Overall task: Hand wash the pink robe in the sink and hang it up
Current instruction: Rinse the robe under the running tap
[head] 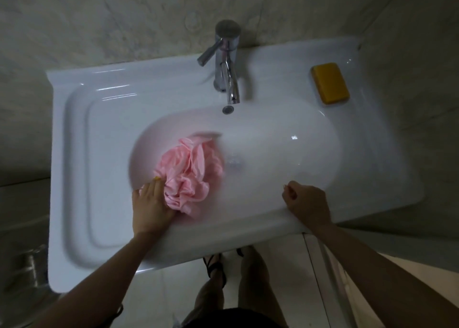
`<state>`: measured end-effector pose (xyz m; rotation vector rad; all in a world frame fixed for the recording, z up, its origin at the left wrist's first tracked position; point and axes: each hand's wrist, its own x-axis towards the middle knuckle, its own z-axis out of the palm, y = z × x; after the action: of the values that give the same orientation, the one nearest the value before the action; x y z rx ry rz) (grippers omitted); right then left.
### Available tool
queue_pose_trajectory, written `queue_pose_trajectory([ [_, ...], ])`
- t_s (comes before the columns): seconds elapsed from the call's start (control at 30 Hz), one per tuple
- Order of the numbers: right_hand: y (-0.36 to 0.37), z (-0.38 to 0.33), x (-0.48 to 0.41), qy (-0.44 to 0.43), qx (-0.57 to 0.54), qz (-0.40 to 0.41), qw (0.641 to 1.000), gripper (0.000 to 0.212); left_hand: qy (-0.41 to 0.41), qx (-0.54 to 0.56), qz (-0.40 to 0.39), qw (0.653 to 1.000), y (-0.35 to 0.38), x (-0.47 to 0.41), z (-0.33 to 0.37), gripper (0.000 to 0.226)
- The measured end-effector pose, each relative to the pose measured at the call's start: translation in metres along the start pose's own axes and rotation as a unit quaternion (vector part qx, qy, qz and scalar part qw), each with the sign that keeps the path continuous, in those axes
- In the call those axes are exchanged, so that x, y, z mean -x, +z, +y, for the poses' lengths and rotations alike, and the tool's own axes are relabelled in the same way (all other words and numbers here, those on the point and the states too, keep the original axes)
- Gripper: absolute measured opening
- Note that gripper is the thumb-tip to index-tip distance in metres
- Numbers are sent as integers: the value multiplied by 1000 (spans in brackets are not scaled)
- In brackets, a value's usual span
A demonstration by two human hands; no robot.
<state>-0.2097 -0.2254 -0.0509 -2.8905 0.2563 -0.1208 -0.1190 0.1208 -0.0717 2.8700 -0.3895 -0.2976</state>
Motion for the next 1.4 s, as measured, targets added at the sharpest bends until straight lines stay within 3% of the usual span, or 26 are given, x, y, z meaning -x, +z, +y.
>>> queue_pose_trajectory([
  [0.33, 4, 2, 1, 10, -14, -27, 999, 30, -8, -5, 0, 1000, 1, -1, -2, 65],
  [0.5, 29, 4, -22, 63, -5, -203, 977, 27, -11, -2, 6, 1000, -1, 0, -1, 63],
  [0.6, 67, -16, -61, 77, -73, -270, 957, 34, -11, 1, 7, 1000, 1, 0, -1, 65],
  [0.77, 124, -52, -107, 78, -127, -269, 951, 50, -13, -2, 13, 1000, 5, -1, -6, 70],
  [1.1, 139, -28, -115, -35, -128, -243, 961, 30, -9, 10, 33, 999, 4, 0, -3, 67],
  [1.4, 139, -24, -121, -36, -147, -256, 955, 31, -21, 11, 30, 999, 3, 0, -2, 69],
])
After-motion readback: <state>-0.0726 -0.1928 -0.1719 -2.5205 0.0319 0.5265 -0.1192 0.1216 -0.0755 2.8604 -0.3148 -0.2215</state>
